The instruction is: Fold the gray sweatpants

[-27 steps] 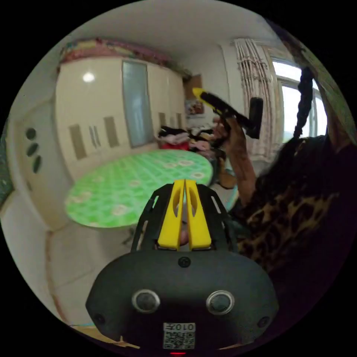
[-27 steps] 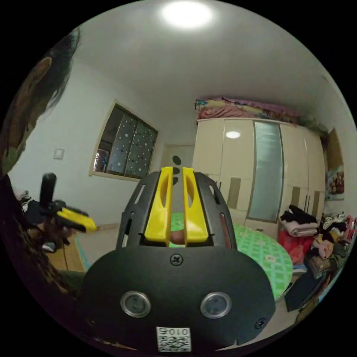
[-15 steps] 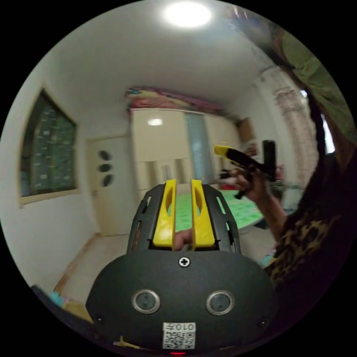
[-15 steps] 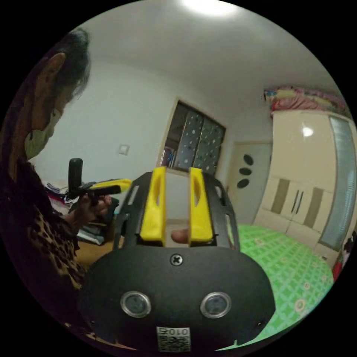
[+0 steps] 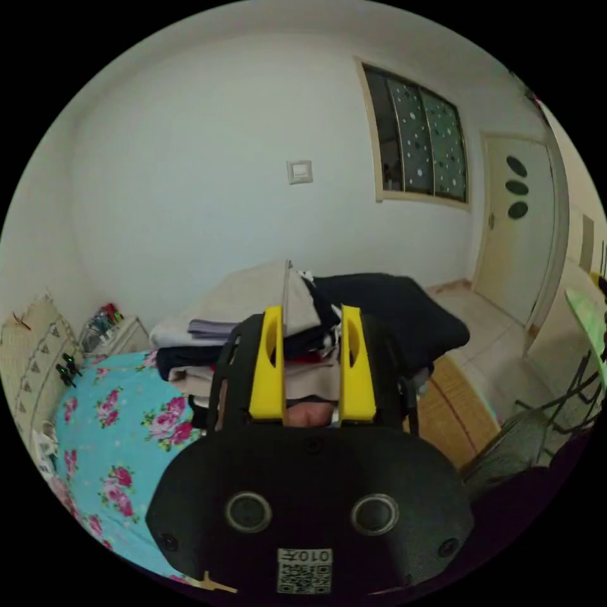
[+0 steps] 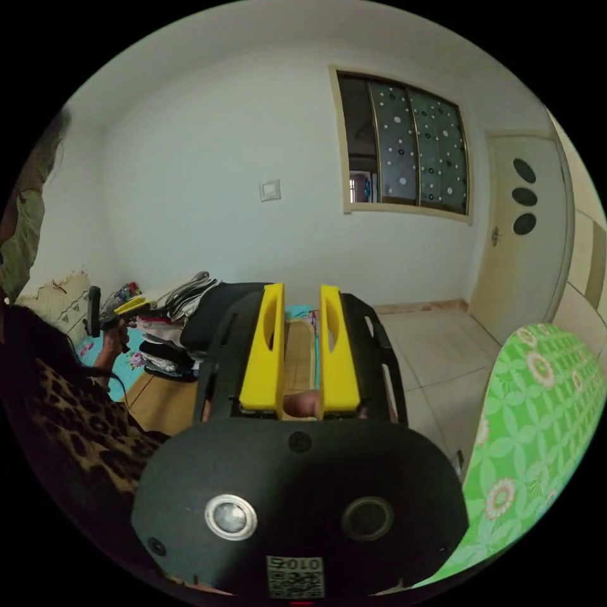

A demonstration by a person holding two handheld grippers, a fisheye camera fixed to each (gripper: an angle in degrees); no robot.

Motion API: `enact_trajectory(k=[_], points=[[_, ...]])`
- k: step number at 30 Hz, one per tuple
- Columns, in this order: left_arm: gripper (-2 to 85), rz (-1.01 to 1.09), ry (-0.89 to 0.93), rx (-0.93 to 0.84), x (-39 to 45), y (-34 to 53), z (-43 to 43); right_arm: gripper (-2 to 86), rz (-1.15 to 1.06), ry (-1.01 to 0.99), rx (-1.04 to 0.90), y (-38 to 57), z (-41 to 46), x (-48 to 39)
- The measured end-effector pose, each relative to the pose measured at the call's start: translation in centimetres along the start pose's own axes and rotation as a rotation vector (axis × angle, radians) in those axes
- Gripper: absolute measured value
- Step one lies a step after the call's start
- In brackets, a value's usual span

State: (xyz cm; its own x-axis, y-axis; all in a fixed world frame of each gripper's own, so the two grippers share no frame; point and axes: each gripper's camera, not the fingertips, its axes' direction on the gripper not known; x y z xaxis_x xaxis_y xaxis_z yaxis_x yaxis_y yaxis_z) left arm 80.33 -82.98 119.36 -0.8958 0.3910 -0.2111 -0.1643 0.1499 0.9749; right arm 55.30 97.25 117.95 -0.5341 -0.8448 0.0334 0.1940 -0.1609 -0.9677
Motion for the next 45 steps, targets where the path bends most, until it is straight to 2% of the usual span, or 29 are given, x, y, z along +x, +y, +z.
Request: enact_trajectory(k=[7, 12, 20, 28, 32, 37, 39, 45], points=[[13.9, 0.175, -0.145, -0.1, 5.3, 0.8, 0.1, 8.9, 0.027, -0.036, -0.051, 6.8, 7.9, -2.3], [13.1, 0.224, -0.176, -0.138, 7.5, 1.3, -0.2, 8.6, 0.079, -0.064, -0.069, 12.7, 12.1, -3.4], [11.9, 0.336, -0.233, -0.207, 11.6, 1.8, -1.0, 7.8, 0.136, -0.128, -0.091, 20.5, 16.5, -6.1], [10.2, 0.488, -0.329, -0.196, 16.3, 2.7, -2.1, 6.7, 0.177, -0.144, -0.117, 27.4, 18.5, -9.0], [8.2, 0.45, -0.286, -0.176, 16.4, 2.1, -2.8, 5.9, 0.235, -0.187, -0.104, 31.1, 18.7, -10.0], [7.4, 0.194, -0.125, -0.129, 13.3, 1.0, -4.5, 5.5, 0.27, -0.177, -0.104, 34.6, 18.6, -11.4], [7.9, 0.179, -0.09, -0.167, 13.3, 1.3, -4.0, 5.5, 0.284, -0.189, -0.107, 36.1, 18.6, -12.2], [9.8, 0.333, -0.279, -0.174, 17.0, 3.2, -3.9, 5.3, 0.299, -0.2, -0.146, 39.4, 18.6, -14.3]])
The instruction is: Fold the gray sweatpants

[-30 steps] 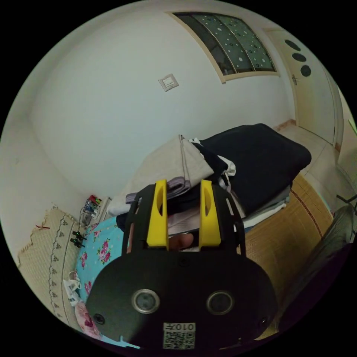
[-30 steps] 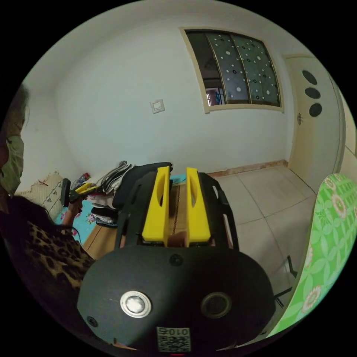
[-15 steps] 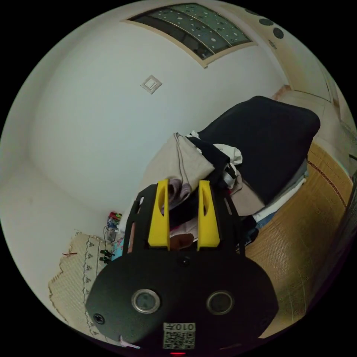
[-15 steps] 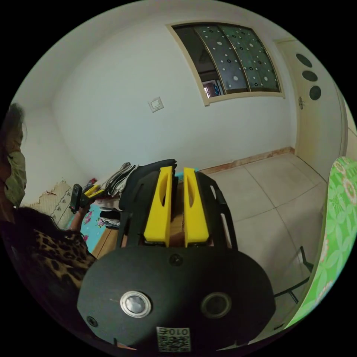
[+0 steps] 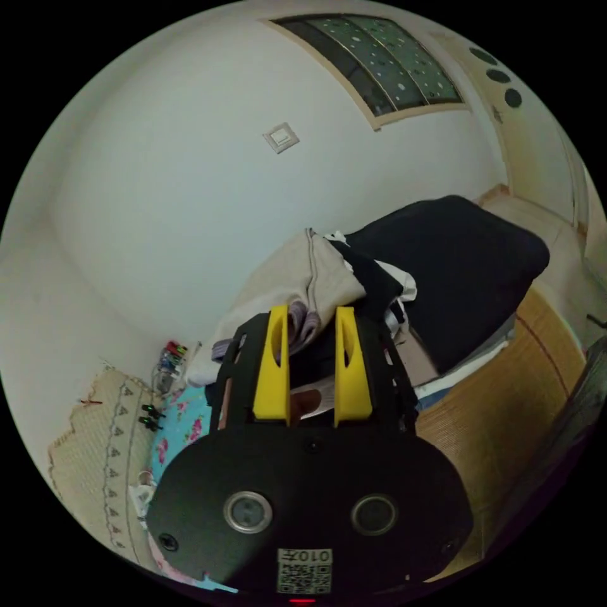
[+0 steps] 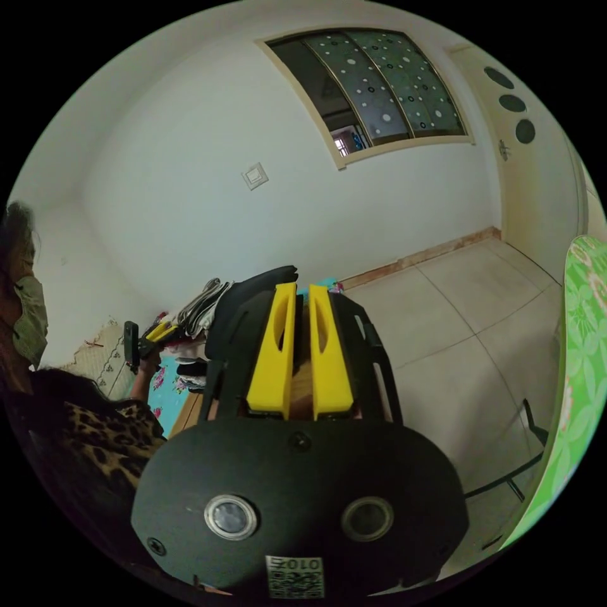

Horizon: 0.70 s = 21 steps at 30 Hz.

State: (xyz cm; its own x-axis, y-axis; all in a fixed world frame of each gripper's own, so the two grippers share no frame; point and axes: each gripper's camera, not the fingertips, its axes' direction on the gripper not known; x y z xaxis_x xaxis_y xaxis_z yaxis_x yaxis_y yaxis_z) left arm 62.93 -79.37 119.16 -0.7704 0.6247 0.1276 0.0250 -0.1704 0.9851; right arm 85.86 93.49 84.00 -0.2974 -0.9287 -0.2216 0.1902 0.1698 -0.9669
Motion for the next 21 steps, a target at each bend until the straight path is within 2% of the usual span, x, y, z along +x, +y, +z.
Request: enact_trajectory(k=[3, 9, 14, 21], points=[[10.2, 0.003, -0.072, 0.029, 0.0, 0.0, -0.7, 5.2, 0.005, -0.016, 0.0, 1.6, 0.0, -0.5], [8.6, 0.096, 0.008, -0.072, -0.6, -0.6, 2.7, 4.8, 0.026, -0.07, -0.015, 4.0, 0.1, -1.2], [7.3, -0.005, -0.008, -0.029, -2.2, -0.6, 3.2, 3.8, 0.041, -0.05, -0.05, 5.9, 0.1, -1.8], [7.0, -0.196, 0.189, 0.024, -8.8, -0.7, 3.8, 3.3, 0.05, -0.154, -0.115, 6.5, 1.9, -2.8]])
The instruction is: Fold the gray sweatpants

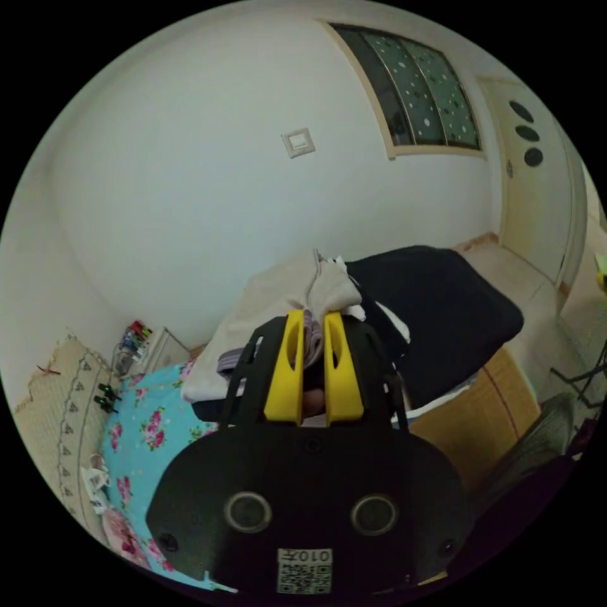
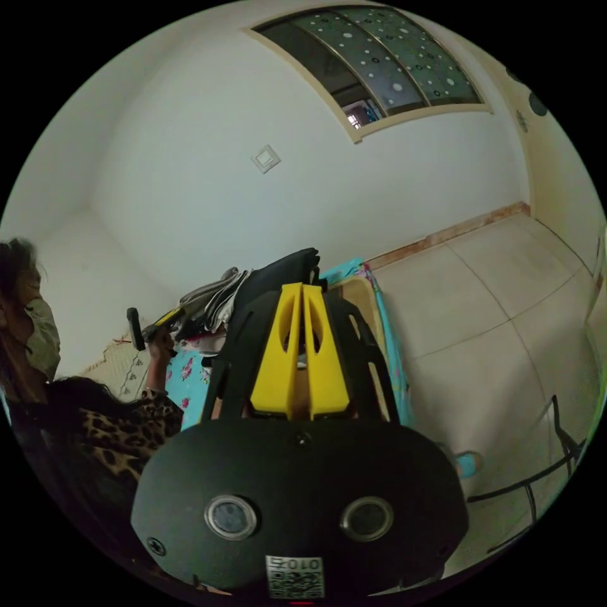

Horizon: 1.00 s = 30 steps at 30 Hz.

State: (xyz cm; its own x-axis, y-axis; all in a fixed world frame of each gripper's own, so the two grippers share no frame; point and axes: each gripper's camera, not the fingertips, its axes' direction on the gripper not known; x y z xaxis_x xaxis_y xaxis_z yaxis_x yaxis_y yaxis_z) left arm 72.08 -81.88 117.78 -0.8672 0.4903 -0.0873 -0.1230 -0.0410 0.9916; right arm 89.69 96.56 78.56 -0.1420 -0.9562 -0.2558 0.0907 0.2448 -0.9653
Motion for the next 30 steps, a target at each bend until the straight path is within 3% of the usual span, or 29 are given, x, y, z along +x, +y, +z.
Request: enact_trajectory(k=[3, 7, 11, 14, 25, 28, 29, 30], points=[[7.0, -0.098, 0.109, 0.061, -3.0, 0.0, -1.0, 3.6, 0.011, -0.123, -0.098, -0.4, 3.5, -0.2], [7.1, -0.042, 0.239, 0.119, -3.4, 1.0, -2.7, 6.5, 0.007, -0.318, -0.24, -1.1, 9.7, -1.2], [7.2, 0.024, 0.254, 0.064, -1.5, 2.7, -2.1, 16.1, 0.122, -0.658, -0.511, -1.6, 20.3, -2.7], [7.3, 0.019, 0.275, 0.034, -1.4, 3.5, -0.6, 17.9, 0.183, -0.831, -0.62, -2.0, 26.4, -5.7], [7.6, 0.099, 0.386, 0.028, -2.0, 2.4, 3.9, 18.9, 0.289, -0.934, -0.749, -4.4, 32.7, -14.1], [7.8, 0.194, 0.404, 0.005, -0.1, 2.0, 5.1, 13.6, 0.262, -0.974, -0.799, -3.8, 32.3, -15.4], [7.8, 0.208, 0.415, 0.006, 0.1, 1.9, 5.2, 7.8, 0.221, -0.97, -0.773, -3.8, 31.2, -15.4], [7.9, 0.222, 0.447, 0.01, 0.4, 1.6, 5.5, 7.5, 0.176, -0.913, -0.724, -3.9, 29.2, -15.1]])
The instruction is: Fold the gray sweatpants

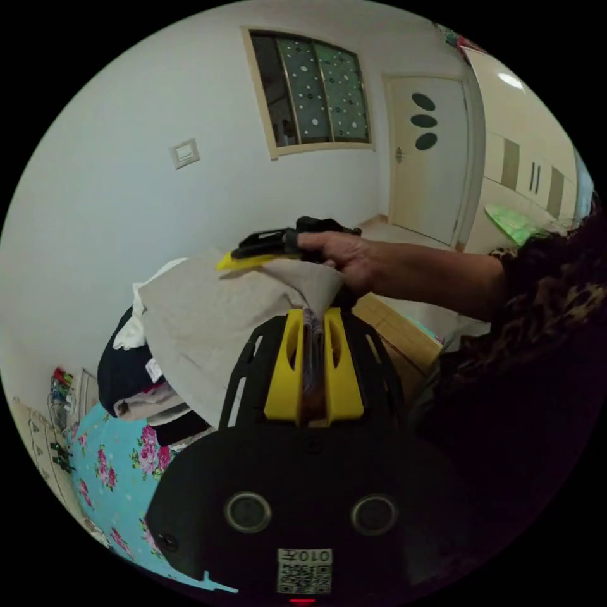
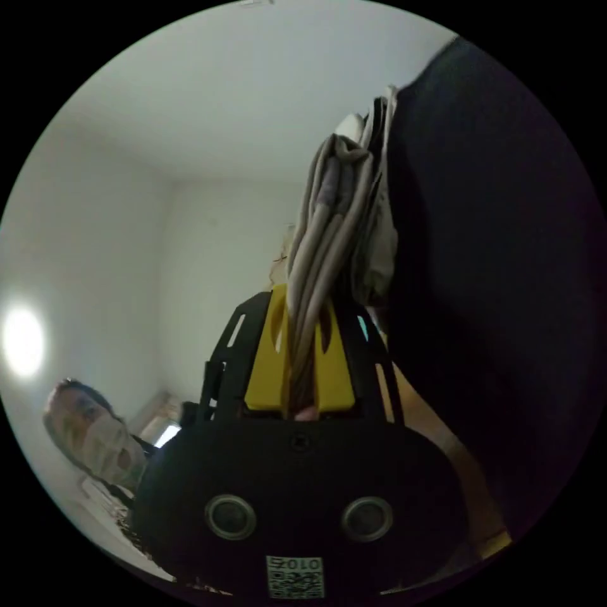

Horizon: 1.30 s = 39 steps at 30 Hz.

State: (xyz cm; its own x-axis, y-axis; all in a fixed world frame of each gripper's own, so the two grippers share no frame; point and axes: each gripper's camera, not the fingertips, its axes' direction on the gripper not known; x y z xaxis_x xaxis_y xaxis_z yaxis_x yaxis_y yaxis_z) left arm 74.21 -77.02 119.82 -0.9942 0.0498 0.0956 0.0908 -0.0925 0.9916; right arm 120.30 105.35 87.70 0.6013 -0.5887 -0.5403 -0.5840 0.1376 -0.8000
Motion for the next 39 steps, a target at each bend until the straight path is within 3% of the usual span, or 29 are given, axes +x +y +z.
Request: enact_trajectory(k=[5, 7, 11, 15, 20, 23, 26, 28, 30, 31, 34, 39], points=[[8.1, 0.041, 0.172, 0.104, -2.2, -2.4, -0.1, 6.7, -0.117, 0.147, 0.083, 5.3, -7.1, -6.1], [8.1, 0.04, 0.349, 0.186, -3.6, -4.9, 0.7, 6.6, -0.14, 0.176, 0.174, 8.3, -11.9, -8.7], [7.9, 0.159, 0.573, 0.259, -2.2, -10.9, 4.3, 6.4, -0.13, 0.366, 0.51, 20.4, -27.4, -15.6], [7.2, 0.482, 0.703, 0.373, 5.9, -21.4, 6.5, 6.3, -0.14, 0.55, 0.942, 39.0, -42.1, -26.3], [6.2, 0.867, 0.832, 0.636, 19.6, -30.9, 4.7, 7.0, -0.272, 0.784, 1.418, 61.9, -47.4, -38.8], [5.3, 1.009, 0.948, 0.633, 28.0, -33.6, 6.1, 7.8, -0.021, 0.747, 1.585, 73.2, -47.6, -37.5], [4.7, 1.089, 0.993, 0.422, 36.7, -32.9, 11.6, 8.1, 0.245, 0.612, 1.627, 82.1, -46.3, -31.9], [4.4, 1.197, 0.934, 0.262, 42.3, -30.3, 15.7, 7.8, 0.287, 0.52, 1.675, 86.8, -44.4, -29.4], [4.2, 1.282, 0.901, 0.254, 44.1, -28.1, 16.5, 6.7, 0.264, 0.466, 1.757, 91.2, -41.3, -28.4], [4.0, 1.303, 0.834, 0.331, 44.1, -27.0, 16.3, 6.5, 0.254, 0.469, 1.775, 91.9, -40.6, -28.4], [3.4, 1.354, 0.772, 0.368, 43.5, -26.7, 17.0, 6.2, 0.258, 0.521, 1.764, 92.0, -39.7, -29.3], [2.6, 1.258, 0.864, 0.309, 40.8, -28.3, 19.2, 12.7, 0.306, 0.861, 1.44, 80.5, -43.1, -32.7]])
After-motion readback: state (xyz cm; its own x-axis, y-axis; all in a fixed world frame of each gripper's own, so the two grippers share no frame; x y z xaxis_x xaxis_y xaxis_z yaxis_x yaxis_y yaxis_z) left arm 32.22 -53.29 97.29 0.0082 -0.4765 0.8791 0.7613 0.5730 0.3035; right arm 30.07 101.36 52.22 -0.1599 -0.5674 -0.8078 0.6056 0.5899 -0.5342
